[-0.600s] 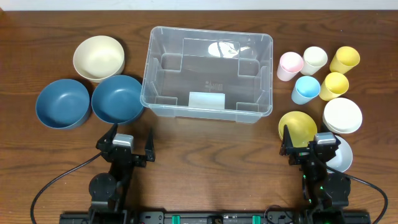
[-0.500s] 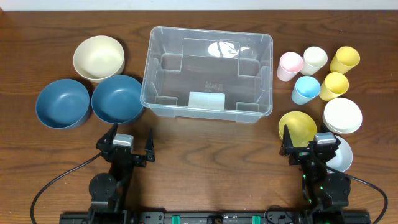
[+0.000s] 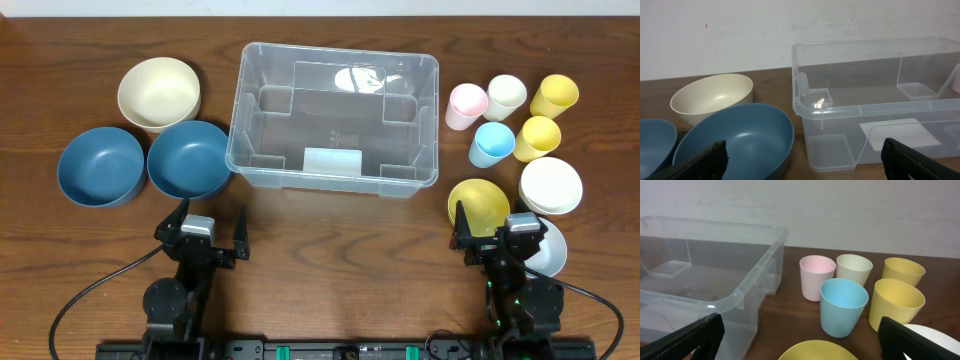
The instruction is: Pack container
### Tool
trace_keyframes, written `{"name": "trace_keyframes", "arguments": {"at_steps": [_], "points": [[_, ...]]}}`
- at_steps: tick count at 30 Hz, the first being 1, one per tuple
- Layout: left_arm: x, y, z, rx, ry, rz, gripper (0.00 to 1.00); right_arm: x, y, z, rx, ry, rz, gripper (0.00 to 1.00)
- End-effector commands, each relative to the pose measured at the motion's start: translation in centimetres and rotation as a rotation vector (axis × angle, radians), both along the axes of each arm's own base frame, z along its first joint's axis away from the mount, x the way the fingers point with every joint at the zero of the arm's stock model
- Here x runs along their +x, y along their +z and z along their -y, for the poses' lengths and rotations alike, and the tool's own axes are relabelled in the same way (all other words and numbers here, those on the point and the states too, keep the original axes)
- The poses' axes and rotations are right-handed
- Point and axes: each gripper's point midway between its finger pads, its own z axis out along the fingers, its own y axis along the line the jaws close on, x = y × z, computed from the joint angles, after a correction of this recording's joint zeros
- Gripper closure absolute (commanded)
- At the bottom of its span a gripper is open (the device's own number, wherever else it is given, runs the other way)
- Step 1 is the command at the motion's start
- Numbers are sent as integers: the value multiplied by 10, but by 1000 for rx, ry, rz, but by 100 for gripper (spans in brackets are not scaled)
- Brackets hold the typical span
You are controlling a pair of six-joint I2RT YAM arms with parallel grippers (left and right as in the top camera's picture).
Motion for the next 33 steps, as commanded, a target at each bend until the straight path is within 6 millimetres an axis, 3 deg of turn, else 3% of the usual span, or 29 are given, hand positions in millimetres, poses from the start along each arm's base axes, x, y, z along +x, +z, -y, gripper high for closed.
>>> {"name": "trace_keyframes", "arguments": {"at_steps": [1, 28, 33], "points": [[-1, -15, 2, 10, -14, -43, 2, 0, -1, 3, -15, -13, 1, 1], [-1, -15, 2, 10, -14, -43, 2, 0, -1, 3, -15, -13, 2, 1], [-1, -15, 2, 10, -14, -43, 2, 1, 9, 5, -13, -21, 40, 1]]}}
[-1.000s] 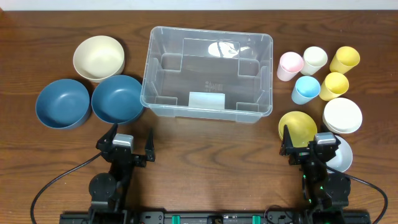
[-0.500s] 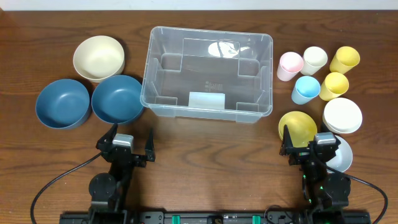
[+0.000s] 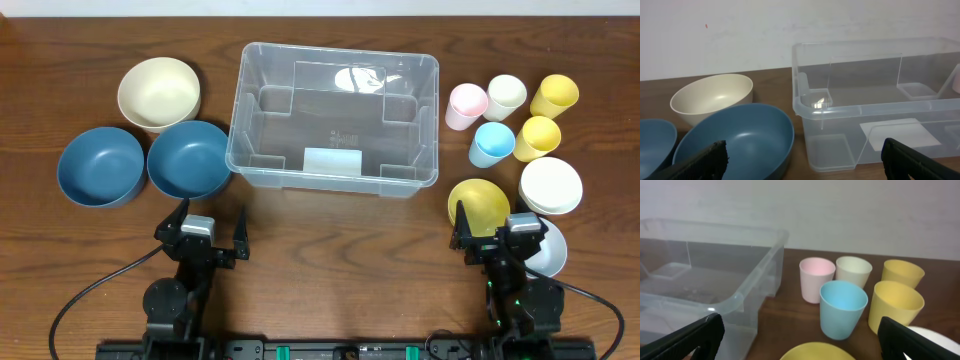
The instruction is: Pack container
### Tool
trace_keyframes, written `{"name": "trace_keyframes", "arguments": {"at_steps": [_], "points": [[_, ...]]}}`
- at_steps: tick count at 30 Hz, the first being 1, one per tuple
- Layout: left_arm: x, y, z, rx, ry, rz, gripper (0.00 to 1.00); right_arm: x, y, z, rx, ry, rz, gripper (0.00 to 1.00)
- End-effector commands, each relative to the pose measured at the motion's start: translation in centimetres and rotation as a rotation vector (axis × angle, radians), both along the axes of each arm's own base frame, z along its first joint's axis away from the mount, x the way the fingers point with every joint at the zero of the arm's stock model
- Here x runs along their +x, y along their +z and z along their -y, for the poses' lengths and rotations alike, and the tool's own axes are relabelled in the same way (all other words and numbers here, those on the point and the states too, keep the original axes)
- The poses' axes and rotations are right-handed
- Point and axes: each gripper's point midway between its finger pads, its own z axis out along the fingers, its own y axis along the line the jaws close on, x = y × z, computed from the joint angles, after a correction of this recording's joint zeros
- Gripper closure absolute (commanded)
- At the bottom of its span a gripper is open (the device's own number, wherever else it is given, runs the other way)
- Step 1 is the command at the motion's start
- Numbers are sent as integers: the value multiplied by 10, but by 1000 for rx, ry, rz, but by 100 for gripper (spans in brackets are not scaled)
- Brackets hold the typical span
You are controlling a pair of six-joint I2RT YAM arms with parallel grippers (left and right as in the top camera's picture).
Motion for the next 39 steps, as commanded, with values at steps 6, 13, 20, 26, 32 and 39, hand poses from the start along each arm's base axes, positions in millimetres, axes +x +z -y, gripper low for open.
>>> {"name": "trace_keyframes", "arguments": {"at_steps": [6, 13, 20, 26, 32, 39], "points": [[-1, -15, 2, 10, -14, -43, 2, 0, 11, 4, -12, -19, 49, 1], [-1, -15, 2, 10, -14, -43, 2, 0, 12, 5, -12, -20, 51, 1], [-1, -15, 2, 10, -14, -43, 2, 0, 10, 5, -13, -21, 44, 1], [-1, -15, 2, 10, -14, -43, 2, 0, 10, 5, -12, -21, 43, 1], [-1, -15, 2, 10, -14, -43, 2, -3, 18, 19, 12, -104, 17, 1], [-1, -15, 2, 10, -14, -43, 2, -28, 78, 42, 52, -231, 39, 1]]}}
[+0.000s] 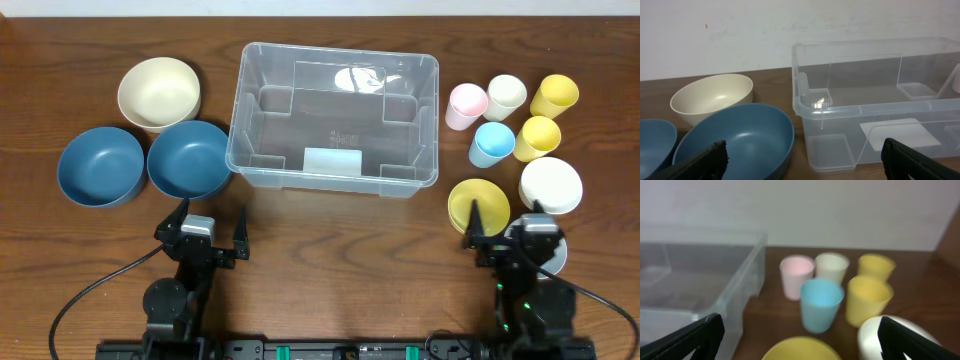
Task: Pack container
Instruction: 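Move the right gripper to the yellow bowl and grasp its rim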
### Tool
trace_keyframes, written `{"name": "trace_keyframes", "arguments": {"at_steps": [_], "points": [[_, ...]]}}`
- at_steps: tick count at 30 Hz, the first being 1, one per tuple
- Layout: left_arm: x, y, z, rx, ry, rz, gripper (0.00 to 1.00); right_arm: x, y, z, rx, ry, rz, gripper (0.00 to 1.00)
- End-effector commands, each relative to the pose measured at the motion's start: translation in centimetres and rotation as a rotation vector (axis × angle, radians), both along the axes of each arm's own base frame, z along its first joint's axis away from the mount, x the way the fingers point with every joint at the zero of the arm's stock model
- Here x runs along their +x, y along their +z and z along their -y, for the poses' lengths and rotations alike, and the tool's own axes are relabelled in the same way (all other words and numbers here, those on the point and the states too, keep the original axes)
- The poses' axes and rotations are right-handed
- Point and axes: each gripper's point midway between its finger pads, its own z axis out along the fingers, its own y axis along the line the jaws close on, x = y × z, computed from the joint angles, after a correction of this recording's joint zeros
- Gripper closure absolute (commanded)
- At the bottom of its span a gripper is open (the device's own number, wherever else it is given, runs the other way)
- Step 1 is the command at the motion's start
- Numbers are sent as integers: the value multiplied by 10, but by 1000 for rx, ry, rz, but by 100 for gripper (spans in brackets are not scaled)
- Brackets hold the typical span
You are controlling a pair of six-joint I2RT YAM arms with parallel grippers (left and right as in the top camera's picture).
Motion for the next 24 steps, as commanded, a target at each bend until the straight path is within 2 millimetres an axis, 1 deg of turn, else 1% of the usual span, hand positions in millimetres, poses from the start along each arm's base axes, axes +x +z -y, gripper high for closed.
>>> {"name": "trace_keyframes", "arguments": {"at_steps": [1, 4, 6, 8, 12, 16, 18, 21, 24], "points": [[-1, -15, 2, 10, -14, -43, 2, -17, 54, 23, 62, -127, 91, 1], [-1, -15, 2, 10, -14, -43, 2, -27, 77, 27, 109, -154, 82, 1], [-1, -15, 2, 10, -14, -43, 2, -31, 85, 28, 134, -163, 42, 1], [-1, -15, 2, 10, -14, -43, 2, -33, 87, 29, 162, -175, -39, 1], [-1, -15, 2, 10, -14, -43, 2, -32, 85, 27, 184, -197, -268, 1], [-1, -15, 2, 10, -14, -43, 2, -24, 87, 8, 192, -115, -491, 1], [-1, -15, 2, 10, -14, -43, 2, -15, 86, -9, 222, -33, -578, 1], [-1, -15, 2, 10, -14, -43, 2, -5, 75, -33, 274, 81, -686, 1], [-1, -15, 2, 11, -14, -43, 2, -1, 56, -49, 315, 156, -787, 1]]}}
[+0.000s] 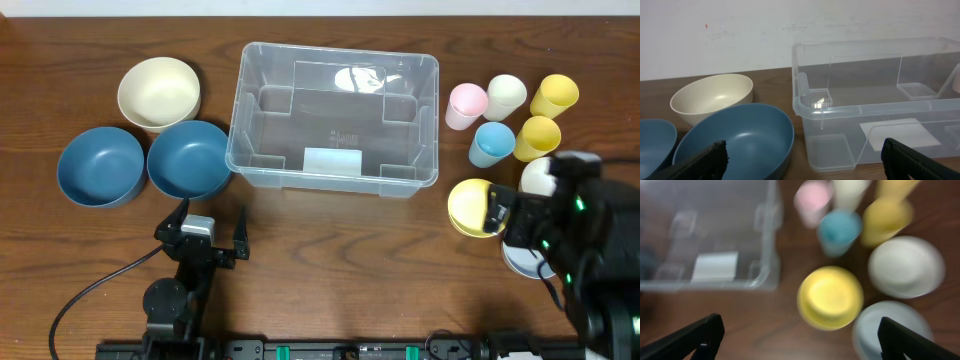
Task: Pack container
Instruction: 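Move the right gripper to the yellow bowl and grasp its rim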
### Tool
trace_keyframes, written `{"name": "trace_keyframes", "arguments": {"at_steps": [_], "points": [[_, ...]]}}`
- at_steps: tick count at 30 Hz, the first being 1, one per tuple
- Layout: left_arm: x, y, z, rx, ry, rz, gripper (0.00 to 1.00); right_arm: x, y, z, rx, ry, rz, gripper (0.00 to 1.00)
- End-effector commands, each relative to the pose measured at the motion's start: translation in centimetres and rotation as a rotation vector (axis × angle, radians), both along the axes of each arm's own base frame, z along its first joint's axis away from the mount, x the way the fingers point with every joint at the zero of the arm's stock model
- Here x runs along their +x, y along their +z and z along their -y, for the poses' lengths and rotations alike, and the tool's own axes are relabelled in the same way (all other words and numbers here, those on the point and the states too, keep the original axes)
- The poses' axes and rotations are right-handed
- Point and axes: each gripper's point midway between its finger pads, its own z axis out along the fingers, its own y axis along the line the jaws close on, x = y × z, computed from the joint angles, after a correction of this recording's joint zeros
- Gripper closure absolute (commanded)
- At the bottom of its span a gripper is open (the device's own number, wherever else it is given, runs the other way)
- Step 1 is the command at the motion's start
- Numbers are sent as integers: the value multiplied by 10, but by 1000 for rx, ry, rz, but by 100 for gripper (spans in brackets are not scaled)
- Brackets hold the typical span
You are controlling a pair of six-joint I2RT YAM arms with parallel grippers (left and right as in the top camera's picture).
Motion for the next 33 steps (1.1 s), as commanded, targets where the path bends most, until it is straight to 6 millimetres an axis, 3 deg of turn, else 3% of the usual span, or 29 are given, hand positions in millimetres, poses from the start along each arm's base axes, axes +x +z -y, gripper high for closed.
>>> {"name": "trace_keyframes", "arguments": {"at_steps": [1, 5, 11, 23, 27, 33], "points": [[-1, -15, 2, 10, -14, -43, 2, 2, -16, -27, 116, 110, -96, 1], [-1, -15, 2, 10, -14, -43, 2, 0, -43, -16, 67, 62, -226, 1], [-1, -15, 2, 10, -14, -43, 2, -13, -79, 43, -29, -384, -406, 1], [-1, -15, 2, 10, -14, -43, 2, 7, -172, 67, -16, -498, -453, 5], [-1, -15, 2, 10, -14, -43, 2, 17, -184, 77, -36, -479, -424, 6], [-1, -15, 2, 10, -14, -43, 2, 43, -182, 82, -71, -416, -325, 11]]}}
